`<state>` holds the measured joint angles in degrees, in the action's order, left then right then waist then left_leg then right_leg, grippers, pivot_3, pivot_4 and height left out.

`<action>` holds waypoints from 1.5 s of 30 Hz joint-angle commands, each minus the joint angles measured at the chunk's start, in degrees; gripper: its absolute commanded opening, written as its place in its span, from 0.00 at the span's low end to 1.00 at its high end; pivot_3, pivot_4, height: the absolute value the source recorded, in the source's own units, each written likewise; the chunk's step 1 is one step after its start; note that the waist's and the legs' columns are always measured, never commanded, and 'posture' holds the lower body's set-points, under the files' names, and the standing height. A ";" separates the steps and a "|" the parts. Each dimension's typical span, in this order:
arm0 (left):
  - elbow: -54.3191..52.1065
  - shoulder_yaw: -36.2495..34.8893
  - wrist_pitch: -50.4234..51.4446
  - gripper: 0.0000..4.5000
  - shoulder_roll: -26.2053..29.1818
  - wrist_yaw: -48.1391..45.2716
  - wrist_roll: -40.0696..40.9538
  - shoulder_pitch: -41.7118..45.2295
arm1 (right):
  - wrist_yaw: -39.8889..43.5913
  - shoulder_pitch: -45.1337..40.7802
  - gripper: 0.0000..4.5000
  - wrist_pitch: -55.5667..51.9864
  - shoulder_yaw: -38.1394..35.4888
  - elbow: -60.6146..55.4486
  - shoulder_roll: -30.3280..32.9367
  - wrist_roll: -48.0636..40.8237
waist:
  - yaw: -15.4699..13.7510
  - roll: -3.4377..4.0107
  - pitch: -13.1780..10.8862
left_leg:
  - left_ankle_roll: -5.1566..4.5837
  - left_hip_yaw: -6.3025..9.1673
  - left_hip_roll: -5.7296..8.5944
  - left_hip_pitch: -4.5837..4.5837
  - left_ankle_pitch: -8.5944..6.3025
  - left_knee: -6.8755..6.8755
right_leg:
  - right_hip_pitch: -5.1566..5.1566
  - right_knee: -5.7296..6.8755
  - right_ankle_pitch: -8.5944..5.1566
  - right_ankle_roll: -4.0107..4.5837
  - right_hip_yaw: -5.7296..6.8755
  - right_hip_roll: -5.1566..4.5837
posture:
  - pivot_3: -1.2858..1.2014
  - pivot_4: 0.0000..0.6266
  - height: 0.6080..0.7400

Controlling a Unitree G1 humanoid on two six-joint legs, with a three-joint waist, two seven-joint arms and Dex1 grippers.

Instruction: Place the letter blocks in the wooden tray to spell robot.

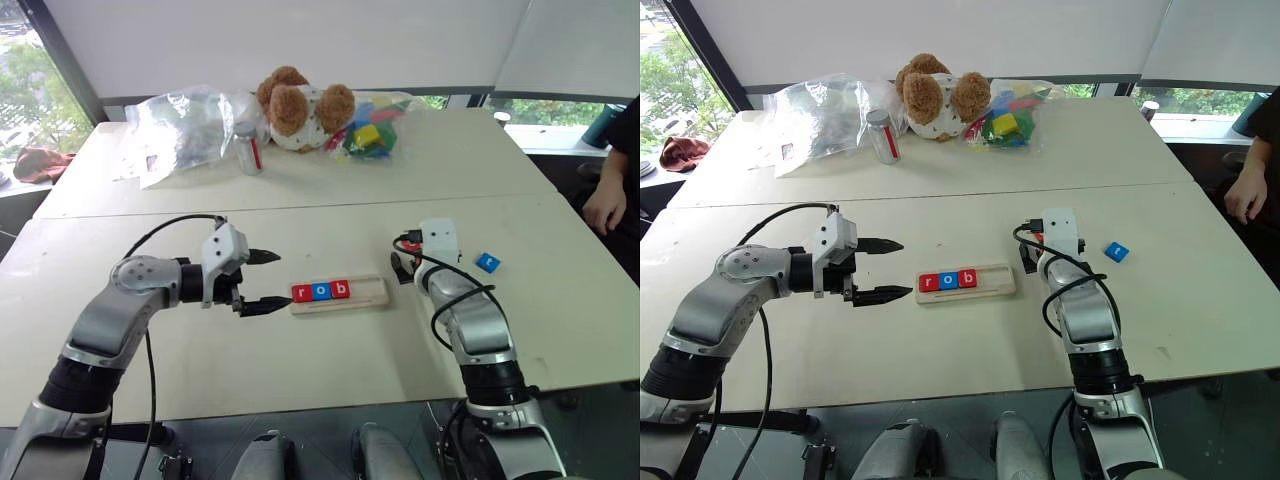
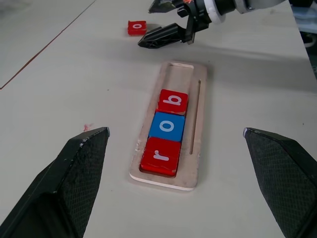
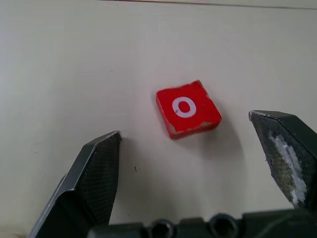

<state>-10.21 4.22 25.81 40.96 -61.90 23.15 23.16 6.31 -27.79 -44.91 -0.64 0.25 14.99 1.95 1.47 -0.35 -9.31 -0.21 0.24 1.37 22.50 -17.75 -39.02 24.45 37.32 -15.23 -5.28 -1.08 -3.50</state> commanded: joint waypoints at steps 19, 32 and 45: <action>-1.41 -0.13 -0.99 1.00 -0.18 -0.15 0.02 0.65 | -1.94 8.12 0.25 -7.07 -4.74 -17.91 -1.07 -1.75 | -0.97 -0.02 0.02 | 0.01 0.13 -0.02 0.08 -0.01 0.03 | 0.04 0.01 0.00 0.00 0.01 -0.06 | 0.52 0.24 1.00; 4.15 2.76 -3.83 1.00 -2.81 -2.76 -1.54 4.31 | -7.11 21.04 0.55 -24.65 -4.50 -39.54 -8.82 -0.67 | -0.72 -0.02 0.02 | -0.01 0.09 0.03 -0.06 -0.01 -0.06 | -0.06 0.14 0.00 0.01 0.01 -0.03 | 0.52 0.24 1.00; 4.67 0.39 -2.80 1.00 1.30 -6.96 0.27 4.69 | 27.96 18.53 0.99 -1.93 -11.20 -31.25 17.44 -14.86 | -0.68 -0.02 -0.01 | -0.10 0.04 0.05 -0.07 -0.05 -0.09 | -0.16 -0.04 -0.01 -0.01 0.08 0.09 | 0.52 0.24 1.00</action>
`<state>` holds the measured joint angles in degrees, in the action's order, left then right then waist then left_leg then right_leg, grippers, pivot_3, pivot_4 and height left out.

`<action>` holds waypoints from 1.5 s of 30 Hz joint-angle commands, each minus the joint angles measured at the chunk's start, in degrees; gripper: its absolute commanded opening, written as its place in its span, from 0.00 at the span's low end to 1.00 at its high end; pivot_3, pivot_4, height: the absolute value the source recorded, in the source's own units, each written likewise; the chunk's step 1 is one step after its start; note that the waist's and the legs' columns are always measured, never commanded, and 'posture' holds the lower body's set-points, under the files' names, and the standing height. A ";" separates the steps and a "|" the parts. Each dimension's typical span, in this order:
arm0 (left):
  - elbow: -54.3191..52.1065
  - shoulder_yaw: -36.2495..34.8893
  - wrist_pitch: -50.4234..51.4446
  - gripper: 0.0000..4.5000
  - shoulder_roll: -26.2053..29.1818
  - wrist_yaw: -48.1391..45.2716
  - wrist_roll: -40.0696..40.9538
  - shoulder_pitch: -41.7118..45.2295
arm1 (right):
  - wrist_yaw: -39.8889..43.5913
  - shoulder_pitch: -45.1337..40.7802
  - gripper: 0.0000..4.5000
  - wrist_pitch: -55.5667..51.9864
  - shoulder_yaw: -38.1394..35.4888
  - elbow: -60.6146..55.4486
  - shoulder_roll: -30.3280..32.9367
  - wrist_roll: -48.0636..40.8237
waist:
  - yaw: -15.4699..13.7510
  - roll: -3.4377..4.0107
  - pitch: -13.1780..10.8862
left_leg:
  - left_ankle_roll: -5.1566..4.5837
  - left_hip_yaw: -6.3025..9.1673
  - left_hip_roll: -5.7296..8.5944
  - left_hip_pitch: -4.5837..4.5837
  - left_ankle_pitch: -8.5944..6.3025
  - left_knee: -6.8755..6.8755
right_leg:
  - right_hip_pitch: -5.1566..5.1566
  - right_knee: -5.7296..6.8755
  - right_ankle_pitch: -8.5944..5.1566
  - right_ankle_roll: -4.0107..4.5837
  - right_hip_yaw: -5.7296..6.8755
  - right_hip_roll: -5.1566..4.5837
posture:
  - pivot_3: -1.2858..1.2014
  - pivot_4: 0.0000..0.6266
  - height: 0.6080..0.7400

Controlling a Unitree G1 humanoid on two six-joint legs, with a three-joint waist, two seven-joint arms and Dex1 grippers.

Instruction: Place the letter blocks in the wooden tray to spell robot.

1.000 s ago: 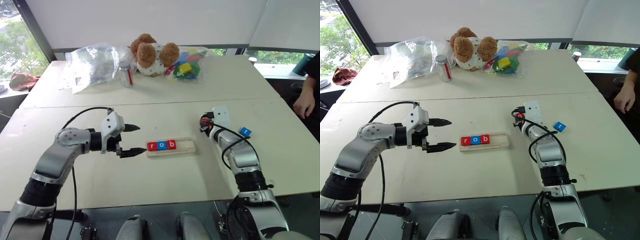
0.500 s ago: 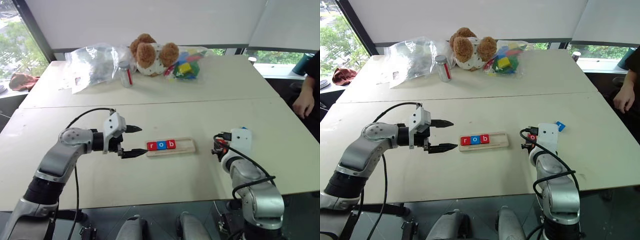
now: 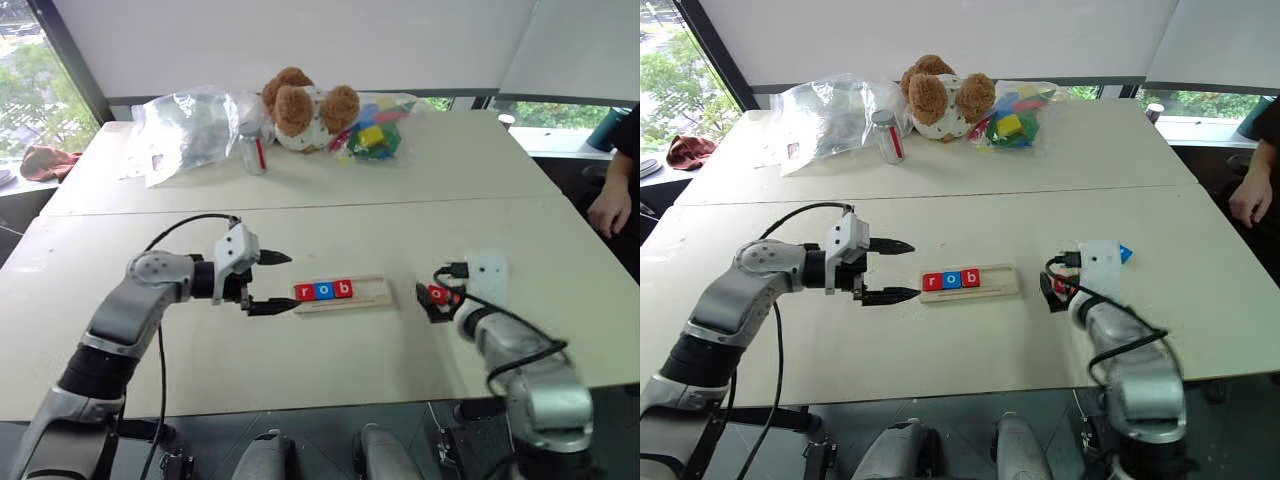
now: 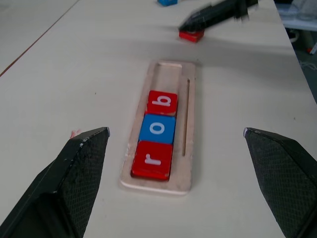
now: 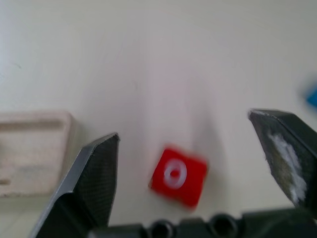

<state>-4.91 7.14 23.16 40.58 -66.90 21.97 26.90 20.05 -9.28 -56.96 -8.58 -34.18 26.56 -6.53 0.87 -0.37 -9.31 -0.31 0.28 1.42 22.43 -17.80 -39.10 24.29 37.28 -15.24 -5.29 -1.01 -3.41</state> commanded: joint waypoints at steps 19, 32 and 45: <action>-4.08 -2.30 0.87 1.00 6.35 -4.04 -0.05 -1.76 | 53.84 -13.72 0.99 64.02 8.11 63.56 21.05 -1.76 | -0.14 -0.08 -0.06 | -0.09 -0.05 -0.16 -0.03 -0.06 0.00 | -0.06 -0.07 0.00 -0.01 -0.08 -0.06 | 0.52 0.24 1.00; -4.83 -1.54 0.96 1.00 8.03 -3.13 -1.97 -3.38 | 56.50 -17.07 0.24 64.39 9.72 66.96 18.03 -2.34 | 0.13 -0.10 -0.03 | -0.02 -0.06 -0.14 -0.13 -0.03 -0.06 | -0.18 -0.05 0.01 0.01 -0.11 -0.14 | 0.52 0.24 1.00; -3.14 -0.87 0.64 1.00 7.50 -4.65 -2.56 -1.94 | 60.39 -34.29 0.24 55.15 20.74 62.15 12.39 2.34 | -0.13 -0.05 -0.06 | 0.01 -0.06 -0.14 -0.01 -0.01 -0.02 | 0.05 0.02 0.01 0.01 -0.11 -0.14 | 0.52 0.24 1.00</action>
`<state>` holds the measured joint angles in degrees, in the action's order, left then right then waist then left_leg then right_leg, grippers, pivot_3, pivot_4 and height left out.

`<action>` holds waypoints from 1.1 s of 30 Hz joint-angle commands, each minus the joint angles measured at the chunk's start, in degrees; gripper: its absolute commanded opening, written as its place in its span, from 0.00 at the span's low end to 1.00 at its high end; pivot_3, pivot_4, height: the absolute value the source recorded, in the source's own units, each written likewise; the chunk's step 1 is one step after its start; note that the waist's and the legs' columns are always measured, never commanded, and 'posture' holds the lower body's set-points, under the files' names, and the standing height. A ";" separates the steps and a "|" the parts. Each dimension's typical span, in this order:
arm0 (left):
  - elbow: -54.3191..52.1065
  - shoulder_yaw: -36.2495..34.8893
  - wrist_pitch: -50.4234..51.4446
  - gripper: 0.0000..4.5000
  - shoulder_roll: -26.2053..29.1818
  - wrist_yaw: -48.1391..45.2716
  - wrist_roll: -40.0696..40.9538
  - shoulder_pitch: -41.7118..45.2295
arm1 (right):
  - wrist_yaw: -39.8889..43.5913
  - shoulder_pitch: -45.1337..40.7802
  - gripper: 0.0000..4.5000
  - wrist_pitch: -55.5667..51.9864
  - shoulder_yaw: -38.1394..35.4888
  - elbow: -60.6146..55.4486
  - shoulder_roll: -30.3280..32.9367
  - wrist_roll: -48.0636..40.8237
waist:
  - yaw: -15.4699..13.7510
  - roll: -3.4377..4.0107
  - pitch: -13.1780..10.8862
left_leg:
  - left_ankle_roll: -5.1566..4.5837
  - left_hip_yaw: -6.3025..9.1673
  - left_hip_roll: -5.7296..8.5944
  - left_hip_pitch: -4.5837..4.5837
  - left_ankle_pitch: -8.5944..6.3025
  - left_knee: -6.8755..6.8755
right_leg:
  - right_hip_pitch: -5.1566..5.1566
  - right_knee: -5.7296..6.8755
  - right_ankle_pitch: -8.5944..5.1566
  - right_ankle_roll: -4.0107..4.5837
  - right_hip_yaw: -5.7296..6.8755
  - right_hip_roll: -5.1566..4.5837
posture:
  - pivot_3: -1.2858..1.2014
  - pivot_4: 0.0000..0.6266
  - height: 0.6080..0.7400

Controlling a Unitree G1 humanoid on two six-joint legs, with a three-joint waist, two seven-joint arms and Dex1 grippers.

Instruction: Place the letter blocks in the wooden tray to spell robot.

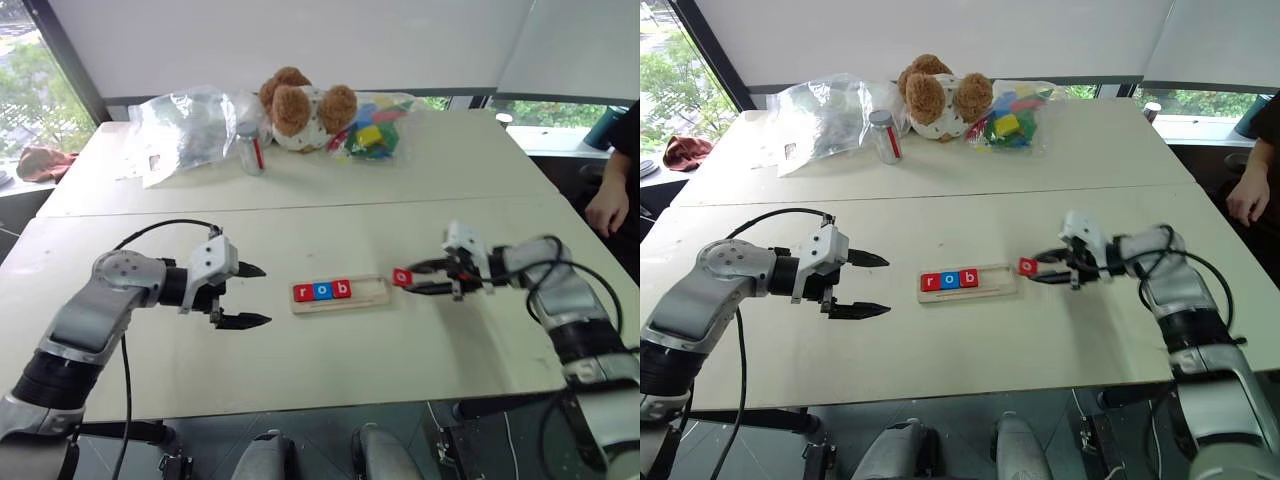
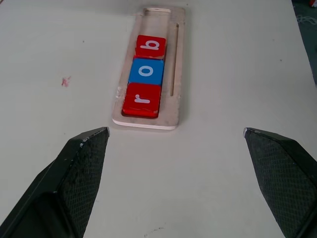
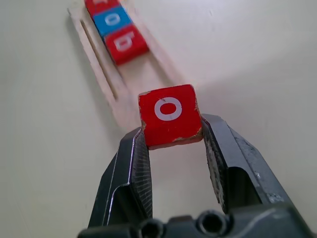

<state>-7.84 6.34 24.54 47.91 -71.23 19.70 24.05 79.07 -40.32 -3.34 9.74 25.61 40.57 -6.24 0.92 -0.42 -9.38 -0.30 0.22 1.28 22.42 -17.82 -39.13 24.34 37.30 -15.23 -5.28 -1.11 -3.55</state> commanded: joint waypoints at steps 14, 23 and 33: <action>-3.37 -1.44 0.22 1.00 -0.20 2.32 0.53 -2.68 | 5.32 -11.20 0.24 11.01 7.64 16.95 -7.79 7.33 | 0.09 0.00 0.00 | 0.13 0.00 0.09 0.09 0.07 0.01 | 0.04 -0.08 0.00 0.00 0.07 -0.10 | 0.52 0.24 1.00; -3.51 -1.05 0.28 1.00 -1.01 3.15 0.57 -2.43 | 4.51 -11.02 0.24 12.07 7.47 16.47 -9.67 7.92 | 0.00 0.00 0.00 | 0.14 0.00 0.08 0.09 0.08 0.01 | 0.04 -0.07 0.00 0.00 0.07 -0.10 | 0.52 0.24 1.00; -3.01 -0.63 0.21 1.00 -2.11 3.36 0.31 -1.77 | 3.83 -10.13 0.24 12.78 7.67 15.20 -10.10 8.48 | 0.05 0.00 0.00 | 0.27 0.01 0.08 0.09 0.15 0.01 | 0.05 -0.07 0.00 0.00 0.07 -0.09 | 0.52 0.24 1.00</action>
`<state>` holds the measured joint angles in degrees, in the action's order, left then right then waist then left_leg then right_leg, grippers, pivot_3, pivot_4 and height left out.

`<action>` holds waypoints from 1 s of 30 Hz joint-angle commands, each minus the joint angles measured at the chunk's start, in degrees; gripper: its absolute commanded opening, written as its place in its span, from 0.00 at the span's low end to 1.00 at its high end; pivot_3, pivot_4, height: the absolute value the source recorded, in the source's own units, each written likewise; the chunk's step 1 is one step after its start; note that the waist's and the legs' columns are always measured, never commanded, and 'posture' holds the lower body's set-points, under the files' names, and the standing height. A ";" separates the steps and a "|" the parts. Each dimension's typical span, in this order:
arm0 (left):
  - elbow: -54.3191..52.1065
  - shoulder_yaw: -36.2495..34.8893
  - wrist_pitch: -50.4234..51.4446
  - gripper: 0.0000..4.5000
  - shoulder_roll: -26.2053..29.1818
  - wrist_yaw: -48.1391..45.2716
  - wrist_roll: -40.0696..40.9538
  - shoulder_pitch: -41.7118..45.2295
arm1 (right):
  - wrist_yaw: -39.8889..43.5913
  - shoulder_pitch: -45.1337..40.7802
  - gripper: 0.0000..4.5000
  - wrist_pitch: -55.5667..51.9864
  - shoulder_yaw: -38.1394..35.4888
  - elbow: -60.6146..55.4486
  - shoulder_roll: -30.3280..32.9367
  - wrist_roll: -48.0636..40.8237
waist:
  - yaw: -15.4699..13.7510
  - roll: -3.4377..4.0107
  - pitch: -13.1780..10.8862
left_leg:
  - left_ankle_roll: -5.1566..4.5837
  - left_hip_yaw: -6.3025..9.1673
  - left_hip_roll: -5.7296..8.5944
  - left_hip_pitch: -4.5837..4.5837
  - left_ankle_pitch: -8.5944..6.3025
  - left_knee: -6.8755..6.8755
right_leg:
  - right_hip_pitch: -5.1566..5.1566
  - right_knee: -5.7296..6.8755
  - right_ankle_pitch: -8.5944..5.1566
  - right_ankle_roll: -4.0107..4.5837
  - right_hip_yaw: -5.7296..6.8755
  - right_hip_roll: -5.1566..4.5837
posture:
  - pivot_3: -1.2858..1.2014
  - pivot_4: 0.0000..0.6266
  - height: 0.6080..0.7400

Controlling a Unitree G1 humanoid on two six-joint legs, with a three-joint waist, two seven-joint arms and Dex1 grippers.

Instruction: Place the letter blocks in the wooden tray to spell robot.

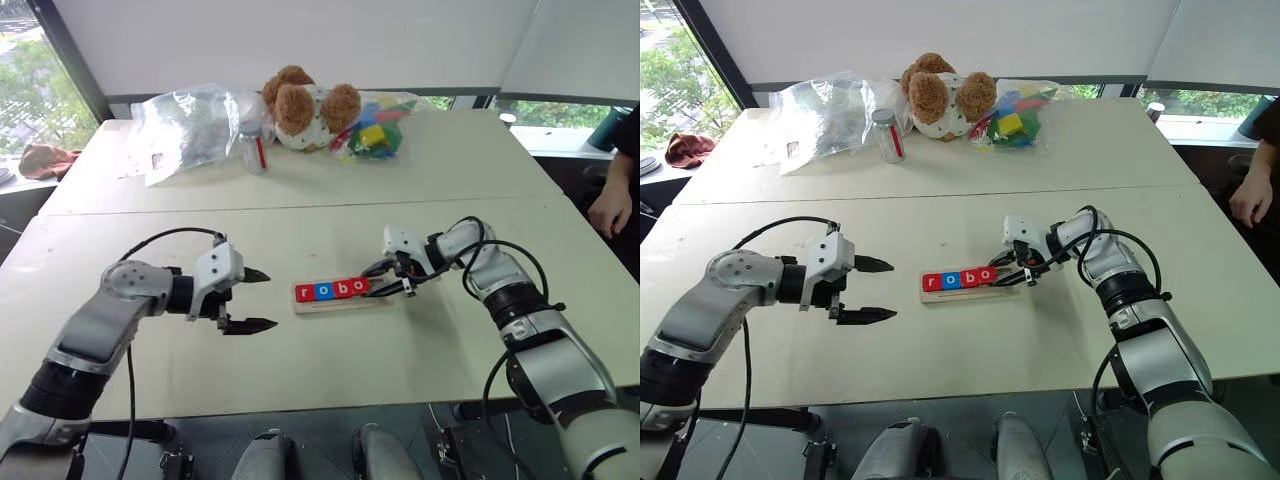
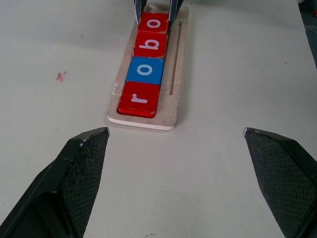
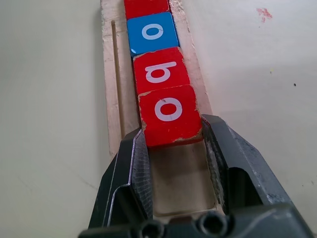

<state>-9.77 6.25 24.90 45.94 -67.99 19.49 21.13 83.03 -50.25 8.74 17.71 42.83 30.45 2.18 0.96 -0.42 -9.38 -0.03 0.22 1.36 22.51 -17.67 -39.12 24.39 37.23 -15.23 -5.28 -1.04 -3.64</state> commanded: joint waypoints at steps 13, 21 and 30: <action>-0.07 -0.25 -0.47 1.00 -0.93 0.22 0.05 1.72 | -0.87 -1.09 0.88 -2.74 -2.66 -5.86 0.65 -2.11 | -0.02 0.00 0.00 | -0.01 0.00 0.00 0.00 0.00 0.00 | 0.00 0.00 0.00 0.00 0.00 0.00 | 0.52 0.24 1.00; 1.31 -0.08 -1.03 1.00 -1.24 -0.08 -0.29 2.77 | -5.43 -2.77 0.88 -4.28 -5.91 -4.98 1.55 -2.51 | -0.01 0.00 0.00 | 0.00 0.00 0.00 0.00 0.00 0.01 | 0.01 0.00 0.00 0.00 0.00 -0.01 | 0.52 0.24 1.00; -1.63 -0.27 -1.09 1.00 -2.88 -0.03 1.42 3.15 | -41.17 6.39 0.88 -26.94 -20.38 -20.13 5.80 1.92 | -0.34 -0.01 0.00 | 0.04 0.03 0.03 0.09 0.01 0.01 | 0.03 -0.04 0.00 0.00 -0.01 -0.10 | 0.52 0.24 1.00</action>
<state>-8.83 6.45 24.40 43.41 -68.30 19.51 23.10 51.16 -44.79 -11.27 1.69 29.01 37.01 3.34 0.62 -0.42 -9.37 0.02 0.25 1.39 22.63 -17.66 -39.08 24.46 37.17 -15.23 -5.28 -1.05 -3.74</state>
